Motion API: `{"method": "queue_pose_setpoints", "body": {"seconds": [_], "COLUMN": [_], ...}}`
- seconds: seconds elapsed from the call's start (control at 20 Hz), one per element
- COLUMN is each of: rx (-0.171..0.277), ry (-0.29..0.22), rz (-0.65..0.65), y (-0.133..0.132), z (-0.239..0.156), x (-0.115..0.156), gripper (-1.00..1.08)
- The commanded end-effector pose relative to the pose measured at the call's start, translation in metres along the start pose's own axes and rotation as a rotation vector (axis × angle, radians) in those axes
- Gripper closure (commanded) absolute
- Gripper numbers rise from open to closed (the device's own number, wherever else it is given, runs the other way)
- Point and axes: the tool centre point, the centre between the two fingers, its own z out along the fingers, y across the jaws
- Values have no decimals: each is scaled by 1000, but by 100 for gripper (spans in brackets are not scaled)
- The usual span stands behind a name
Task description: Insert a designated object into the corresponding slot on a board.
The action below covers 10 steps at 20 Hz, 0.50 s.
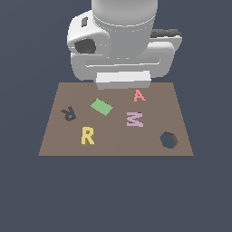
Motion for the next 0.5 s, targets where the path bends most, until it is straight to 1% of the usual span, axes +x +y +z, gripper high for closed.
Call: {"method": "queue_pose_setpoints", "body": {"seconds": [0.0, 0.25, 0.45], "rx": [0, -1, -2], "ry": [0, 1, 4], "rz": [0, 0, 0], "y": [0, 4, 14], "z": [0, 5, 15], "x": [0, 4, 12], "gripper": [-92, -92, -92]}}
